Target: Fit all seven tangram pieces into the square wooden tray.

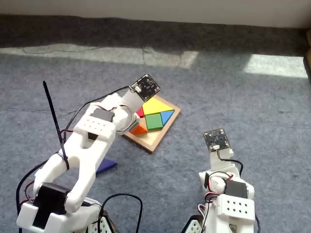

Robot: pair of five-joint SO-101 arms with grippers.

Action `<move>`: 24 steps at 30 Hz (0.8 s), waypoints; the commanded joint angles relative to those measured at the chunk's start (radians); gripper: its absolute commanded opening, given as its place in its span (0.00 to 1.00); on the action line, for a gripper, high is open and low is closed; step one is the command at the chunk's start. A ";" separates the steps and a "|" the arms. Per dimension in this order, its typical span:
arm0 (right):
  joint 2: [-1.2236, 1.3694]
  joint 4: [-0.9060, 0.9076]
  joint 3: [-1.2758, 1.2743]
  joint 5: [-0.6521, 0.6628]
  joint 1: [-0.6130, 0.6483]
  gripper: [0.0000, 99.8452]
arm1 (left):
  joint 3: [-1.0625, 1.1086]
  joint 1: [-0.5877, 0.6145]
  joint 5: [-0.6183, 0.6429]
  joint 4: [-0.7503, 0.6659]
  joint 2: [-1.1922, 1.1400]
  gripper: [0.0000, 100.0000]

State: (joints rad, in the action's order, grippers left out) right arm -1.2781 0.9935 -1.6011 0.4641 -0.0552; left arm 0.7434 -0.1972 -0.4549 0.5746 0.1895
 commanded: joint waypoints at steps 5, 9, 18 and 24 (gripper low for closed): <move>-0.002 -0.027 -0.007 0.000 -0.024 0.18 | -0.008 -0.061 0.020 -0.034 0.036 0.22; -0.002 -0.027 -0.007 0.000 -0.024 0.18 | -0.033 -0.053 0.018 -0.028 0.030 0.22; -0.002 -0.027 -0.008 0.000 -0.024 0.18 | -0.332 -0.036 0.021 0.153 -0.271 0.21; -0.002 -0.027 -0.008 0.000 -0.024 0.18 | -0.423 -0.035 0.021 0.215 -0.380 0.21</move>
State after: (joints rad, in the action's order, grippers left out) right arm -1.2781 0.9935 -1.6011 0.4641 -0.0552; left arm 0.3874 -0.2386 -0.4411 0.7741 -0.1726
